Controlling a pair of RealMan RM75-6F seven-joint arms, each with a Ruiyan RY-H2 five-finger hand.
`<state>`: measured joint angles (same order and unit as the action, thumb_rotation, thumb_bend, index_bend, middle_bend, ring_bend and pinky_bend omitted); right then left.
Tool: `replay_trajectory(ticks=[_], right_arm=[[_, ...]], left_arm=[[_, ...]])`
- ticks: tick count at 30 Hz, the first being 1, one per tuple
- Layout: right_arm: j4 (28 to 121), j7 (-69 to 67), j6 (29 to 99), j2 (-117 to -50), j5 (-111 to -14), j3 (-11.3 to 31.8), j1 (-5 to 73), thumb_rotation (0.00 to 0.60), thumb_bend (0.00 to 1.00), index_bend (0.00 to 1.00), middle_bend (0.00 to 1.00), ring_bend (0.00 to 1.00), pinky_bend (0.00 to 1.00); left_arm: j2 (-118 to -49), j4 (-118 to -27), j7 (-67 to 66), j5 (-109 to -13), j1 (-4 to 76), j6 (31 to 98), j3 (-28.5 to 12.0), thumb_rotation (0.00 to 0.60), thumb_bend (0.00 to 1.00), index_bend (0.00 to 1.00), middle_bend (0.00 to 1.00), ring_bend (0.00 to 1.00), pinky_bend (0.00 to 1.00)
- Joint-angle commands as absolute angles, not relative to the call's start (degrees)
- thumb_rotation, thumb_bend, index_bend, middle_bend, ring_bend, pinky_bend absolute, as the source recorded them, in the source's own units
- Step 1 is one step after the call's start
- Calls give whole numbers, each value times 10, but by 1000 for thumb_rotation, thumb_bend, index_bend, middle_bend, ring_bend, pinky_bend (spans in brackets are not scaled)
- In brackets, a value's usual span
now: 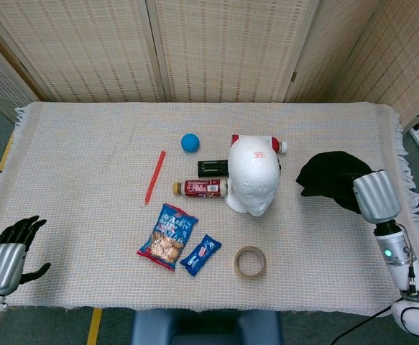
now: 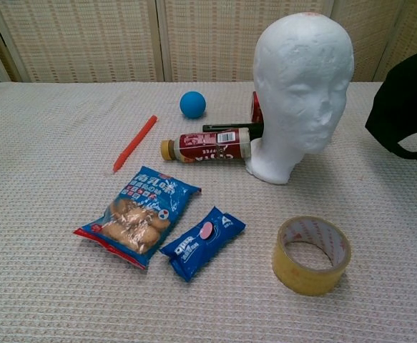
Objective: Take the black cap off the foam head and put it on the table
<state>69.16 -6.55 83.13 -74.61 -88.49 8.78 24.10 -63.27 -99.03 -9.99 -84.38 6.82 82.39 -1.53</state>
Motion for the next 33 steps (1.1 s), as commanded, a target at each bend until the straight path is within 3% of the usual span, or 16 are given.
replay_trajectory(ticks=[1, 5, 7, 9, 11, 12, 13, 15, 17, 19, 24, 26, 28, 31, 33], right_arm=[[661, -73, 810, -775, -882, 77, 244, 600, 408, 859, 789, 921, 999], [648, -53, 787, -799, -869, 72, 245, 600, 367, 646, 720, 752, 1000], [660, -44, 766, -798, -861, 66, 244, 600, 298, 447, 618, 623, 969], [678, -33, 749, -791, -854, 60, 242, 600, 201, 256, 510, 470, 820], [706, -12, 726, -777, -840, 54, 238, 579, 93, 101, 399, 300, 585], [725, -1, 714, -767, -831, 51, 236, 541, 35, 32, 317, 193, 439], [741, 6, 705, -758, -824, 49, 234, 503, 8, 4, 251, 121, 354], [771, 18, 692, -741, -812, 46, 230, 446, 0, 0, 145, 31, 245], [800, 25, 692, -724, -807, 42, 222, 403, 0, 0, 72, 1, 179], [825, 30, 697, -705, -809, 36, 213, 376, 0, 0, 36, 0, 165], [866, 35, 738, -667, -831, 22, 183, 372, 0, 0, 43, 5, 173], [872, 48, 779, -665, -840, 21, 163, 421, 0, 0, 97, 52, 225], [867, 76, 822, -668, -851, 19, 141, 578, 0, 60, 204, 172, 344], [882, 85, 850, -664, -855, 10, 115, 600, 0, 188, 283, 260, 417], [896, 81, 861, -657, -855, 3, 100, 600, 0, 215, 291, 266, 418]], left_arm=[[-630, -995, -103, -841, 68, 821, -14, 600, 218, 177, 141, 127, 203], [-626, -998, -104, -843, 64, 826, -12, 600, 216, 176, 138, 126, 203], [-625, -998, -103, -842, 63, 827, -12, 600, 217, 176, 138, 126, 203], [-624, -996, -102, -841, 62, 827, -11, 600, 217, 176, 138, 126, 203], [-624, -994, -99, -839, 62, 824, -11, 600, 216, 175, 137, 125, 200], [-624, -993, -97, -837, 62, 822, -10, 600, 217, 173, 136, 125, 199], [-624, -992, -96, -836, 62, 820, -10, 600, 217, 171, 134, 124, 199], [-625, -990, -96, -836, 63, 817, -9, 600, 217, 165, 129, 120, 199], [-626, -987, -96, -835, 63, 815, -8, 600, 217, 159, 119, 114, 199], [-627, -985, -93, -833, 63, 814, -8, 600, 217, 154, 114, 112, 199], [-627, -983, -91, -831, 65, 811, -10, 600, 217, 144, 110, 112, 199], [-628, -983, -90, -831, 66, 812, -12, 600, 217, 143, 111, 112, 199], [-630, -982, -92, -832, 66, 813, -13, 600, 217, 144, 111, 112, 198], [-635, -980, -93, -837, 67, 816, -14, 600, 218, 144, 111, 112, 198], [-640, -976, -93, -839, 66, 823, -16, 600, 217, 143, 111, 112, 198]])
